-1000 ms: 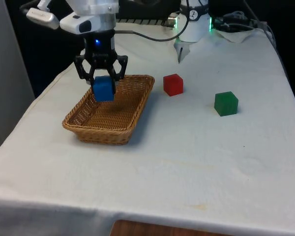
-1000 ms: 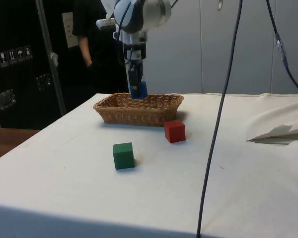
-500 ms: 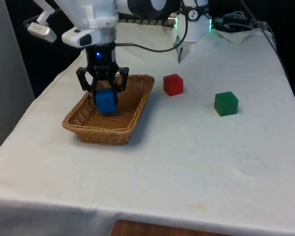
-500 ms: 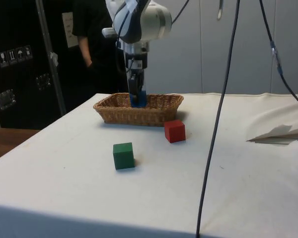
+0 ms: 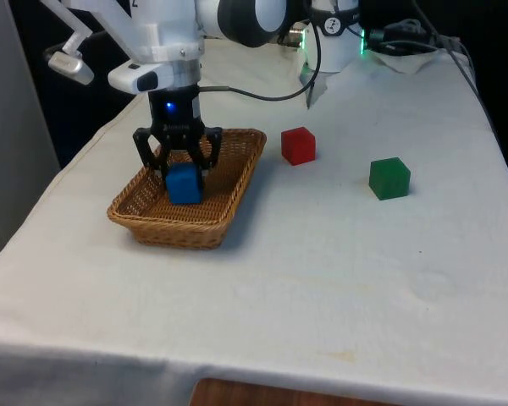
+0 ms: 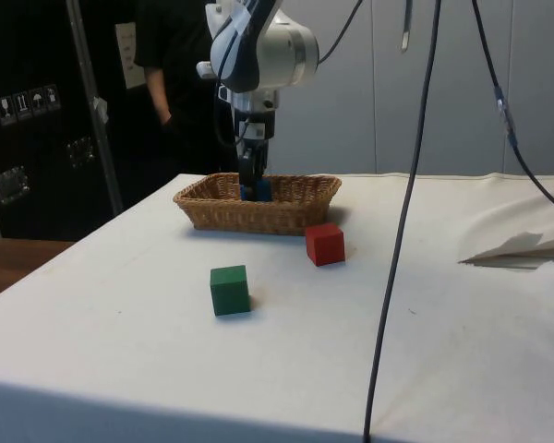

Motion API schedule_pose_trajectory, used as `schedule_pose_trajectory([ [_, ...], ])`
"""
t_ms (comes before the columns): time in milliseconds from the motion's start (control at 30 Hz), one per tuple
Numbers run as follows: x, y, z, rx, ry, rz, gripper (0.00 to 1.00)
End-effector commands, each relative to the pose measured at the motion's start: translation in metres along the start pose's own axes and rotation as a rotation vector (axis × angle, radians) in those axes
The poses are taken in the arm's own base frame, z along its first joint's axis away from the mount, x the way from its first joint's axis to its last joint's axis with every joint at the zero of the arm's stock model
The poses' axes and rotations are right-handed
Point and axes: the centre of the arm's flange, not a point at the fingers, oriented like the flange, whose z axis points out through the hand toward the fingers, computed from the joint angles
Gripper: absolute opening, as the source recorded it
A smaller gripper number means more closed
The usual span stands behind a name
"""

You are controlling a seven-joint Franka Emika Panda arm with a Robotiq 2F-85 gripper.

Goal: Pick up the blue cube and place it into the basket.

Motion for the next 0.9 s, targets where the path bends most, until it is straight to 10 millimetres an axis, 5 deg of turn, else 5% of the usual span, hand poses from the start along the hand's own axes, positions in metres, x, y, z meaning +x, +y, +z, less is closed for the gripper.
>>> schedule_pose_trajectory([
  [0, 0.0, 0.0, 0.0, 0.0, 0.003, 0.0, 0.08],
  [333, -0.001, 0.0, 0.001, -0.001, -0.003, 0.001, 1.0],
  [567, -0.001, 0.0, 0.001, -0.001, -0.003, 0.001, 1.0],
  [867, 0.005, 0.003, -0.029, 0.007, 0.001, 0.01, 1.0],
])
